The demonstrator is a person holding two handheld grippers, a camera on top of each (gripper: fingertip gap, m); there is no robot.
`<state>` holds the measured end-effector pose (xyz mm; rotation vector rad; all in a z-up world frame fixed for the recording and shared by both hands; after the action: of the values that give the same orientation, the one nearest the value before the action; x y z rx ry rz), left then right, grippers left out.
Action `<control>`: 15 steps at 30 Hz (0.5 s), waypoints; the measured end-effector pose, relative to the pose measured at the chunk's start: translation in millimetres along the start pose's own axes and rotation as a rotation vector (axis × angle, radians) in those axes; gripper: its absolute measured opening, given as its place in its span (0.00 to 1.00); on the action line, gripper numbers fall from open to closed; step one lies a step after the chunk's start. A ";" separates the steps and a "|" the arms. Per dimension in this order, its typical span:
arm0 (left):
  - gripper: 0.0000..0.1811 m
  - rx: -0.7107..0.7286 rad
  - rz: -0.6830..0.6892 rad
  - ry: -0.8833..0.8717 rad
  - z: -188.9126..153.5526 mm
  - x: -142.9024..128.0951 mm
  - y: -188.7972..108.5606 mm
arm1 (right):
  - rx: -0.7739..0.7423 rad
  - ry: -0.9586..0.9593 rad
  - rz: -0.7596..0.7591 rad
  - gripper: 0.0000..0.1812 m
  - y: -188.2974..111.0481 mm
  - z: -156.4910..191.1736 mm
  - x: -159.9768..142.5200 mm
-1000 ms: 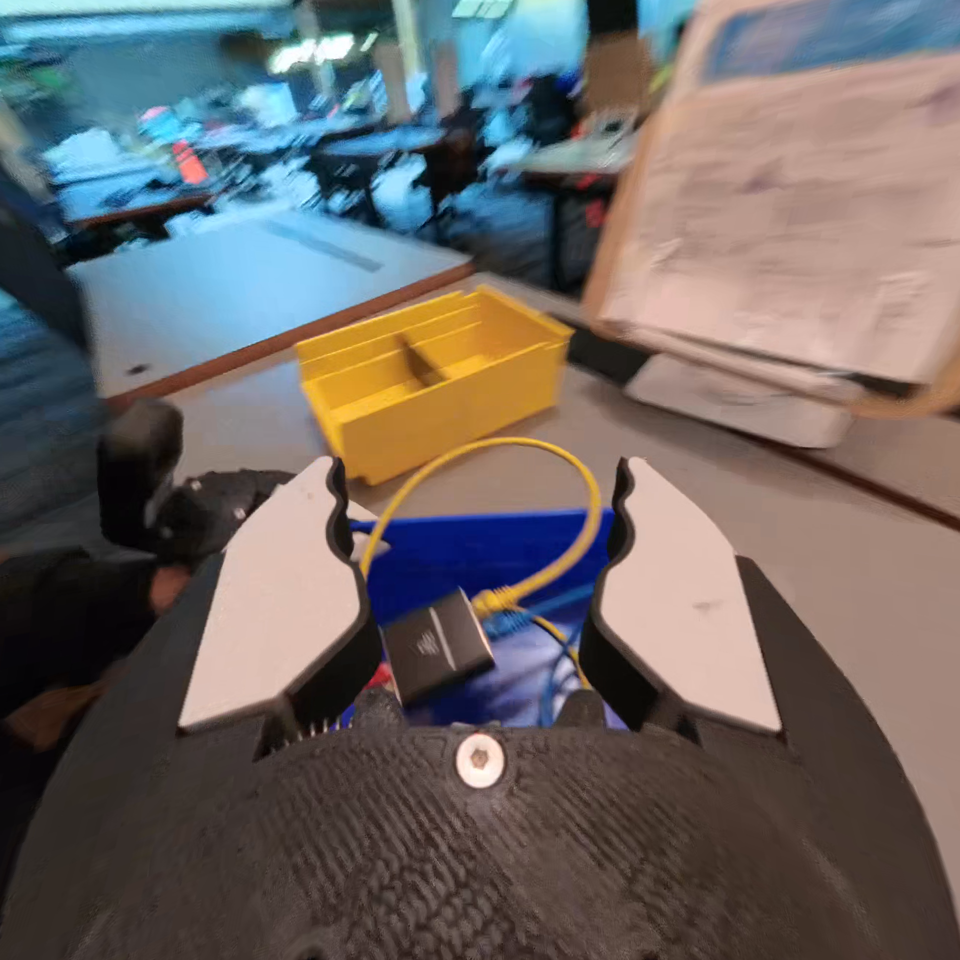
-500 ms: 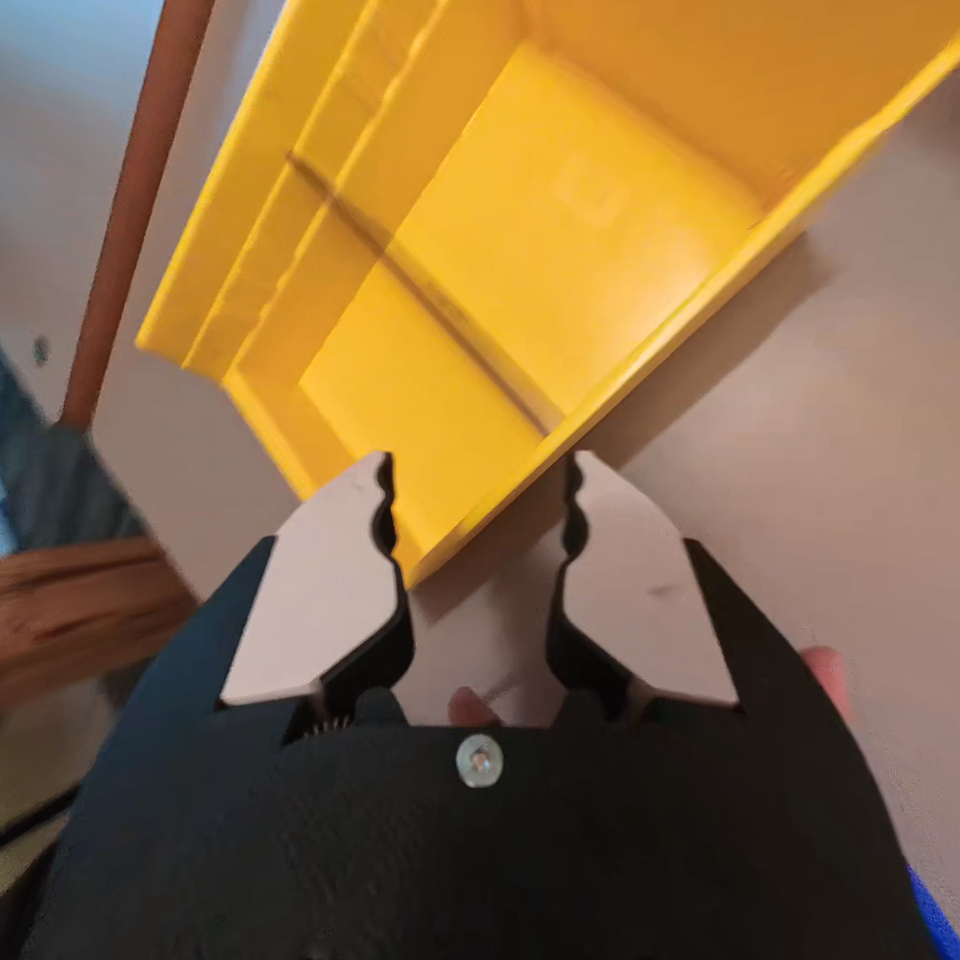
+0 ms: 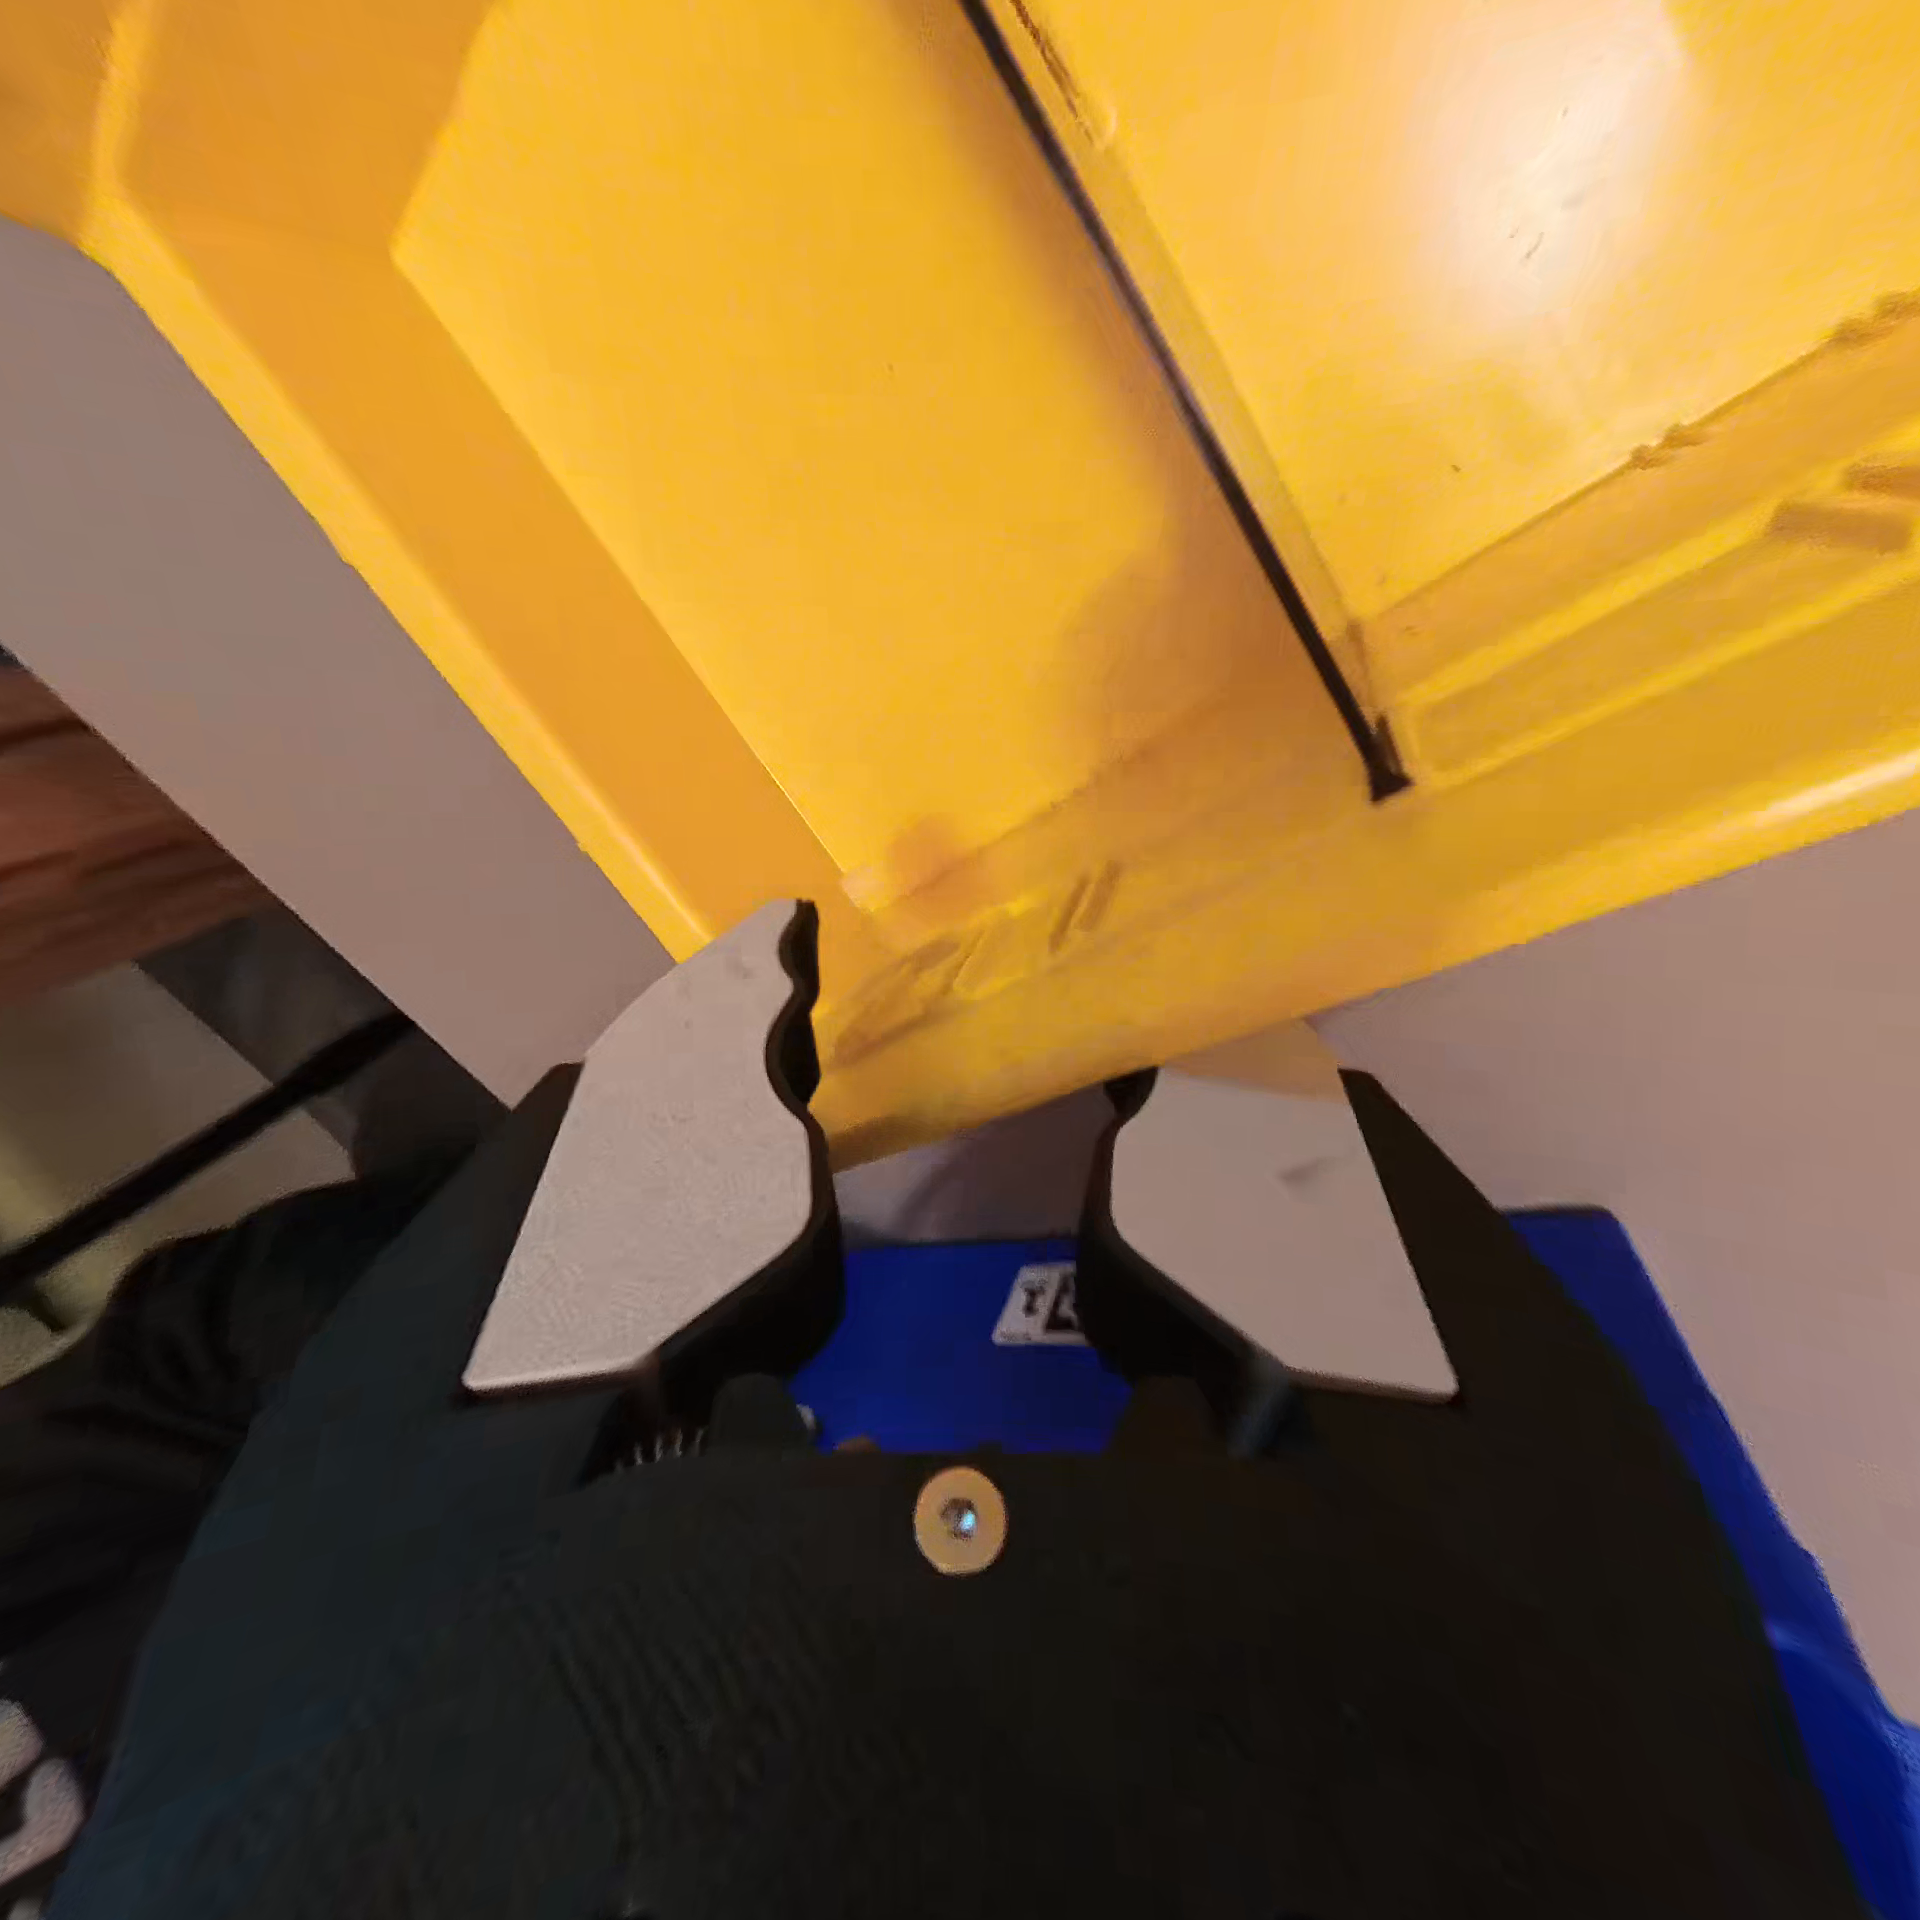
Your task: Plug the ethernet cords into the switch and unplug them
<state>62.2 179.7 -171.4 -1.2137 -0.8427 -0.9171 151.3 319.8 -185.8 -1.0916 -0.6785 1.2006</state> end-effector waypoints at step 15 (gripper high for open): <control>0.05 0.019 0.010 -0.019 6.4 -7.5 -13.1 | -0.141 -0.009 -0.116 0.19 -22.3 -17.2 34.3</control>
<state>46.9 185.6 -172.1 -1.2107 -0.8576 -0.8887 184.3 347.7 -175.9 -1.1486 -0.8324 1.0715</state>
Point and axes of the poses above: each gripper's, where its closed fingertips meet, y out along the fingers, x out of its top, z = x × y across the jaws, the point moved 1 cm from there along -y, back along the fingers, and after that the axes turned 9 degrees about z, right-handed, at the moved point
